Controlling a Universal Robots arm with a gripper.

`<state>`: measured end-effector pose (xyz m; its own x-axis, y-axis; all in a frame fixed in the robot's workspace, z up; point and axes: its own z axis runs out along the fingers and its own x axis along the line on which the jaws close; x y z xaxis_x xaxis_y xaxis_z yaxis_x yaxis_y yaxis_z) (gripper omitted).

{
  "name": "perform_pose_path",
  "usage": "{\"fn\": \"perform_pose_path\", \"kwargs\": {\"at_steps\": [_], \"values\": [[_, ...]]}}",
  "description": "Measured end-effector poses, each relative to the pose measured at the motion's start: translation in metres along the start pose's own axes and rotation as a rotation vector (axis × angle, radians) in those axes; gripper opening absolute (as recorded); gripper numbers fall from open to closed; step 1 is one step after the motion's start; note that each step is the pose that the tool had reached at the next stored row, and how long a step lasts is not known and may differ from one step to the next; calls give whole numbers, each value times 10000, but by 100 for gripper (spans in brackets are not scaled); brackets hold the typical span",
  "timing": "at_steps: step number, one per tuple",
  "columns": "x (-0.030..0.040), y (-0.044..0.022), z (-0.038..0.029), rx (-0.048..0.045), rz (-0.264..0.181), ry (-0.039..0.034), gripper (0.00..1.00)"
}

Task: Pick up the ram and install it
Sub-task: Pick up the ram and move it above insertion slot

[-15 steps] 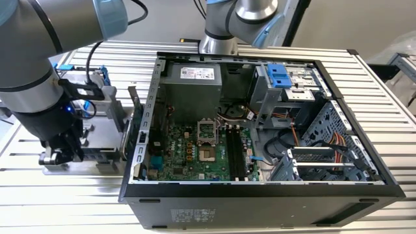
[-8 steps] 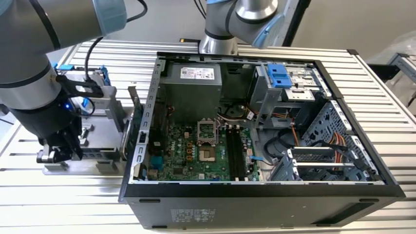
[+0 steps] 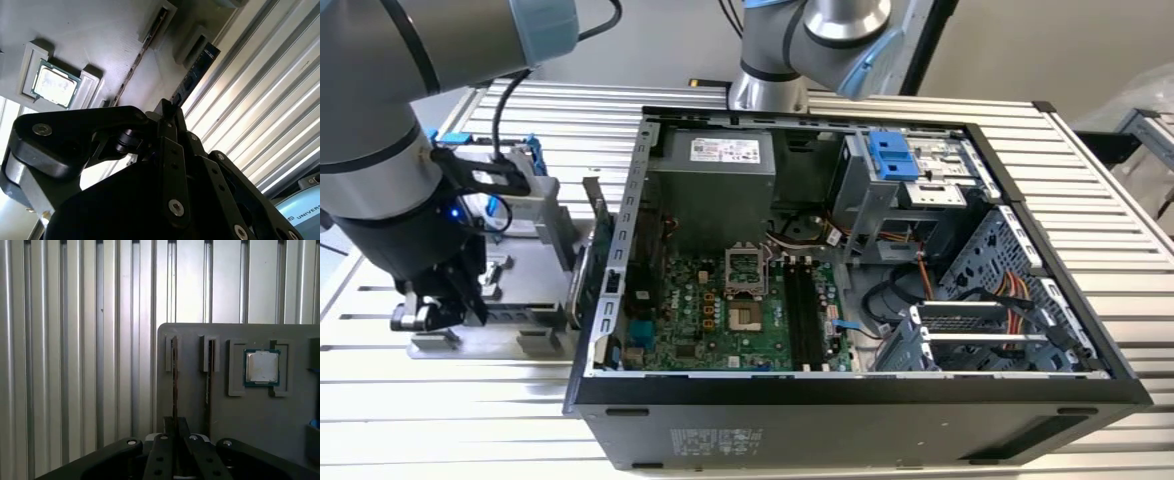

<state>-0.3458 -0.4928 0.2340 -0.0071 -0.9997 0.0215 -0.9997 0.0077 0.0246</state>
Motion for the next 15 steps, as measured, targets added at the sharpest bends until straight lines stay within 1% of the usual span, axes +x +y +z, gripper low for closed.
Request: {"fn": "perform_pose_path", "kwargs": {"at_steps": [4, 15], "values": [[0, 3, -23, -1, 36, -1, 0], [2, 10, -112, -1, 37, -1, 0]]}}
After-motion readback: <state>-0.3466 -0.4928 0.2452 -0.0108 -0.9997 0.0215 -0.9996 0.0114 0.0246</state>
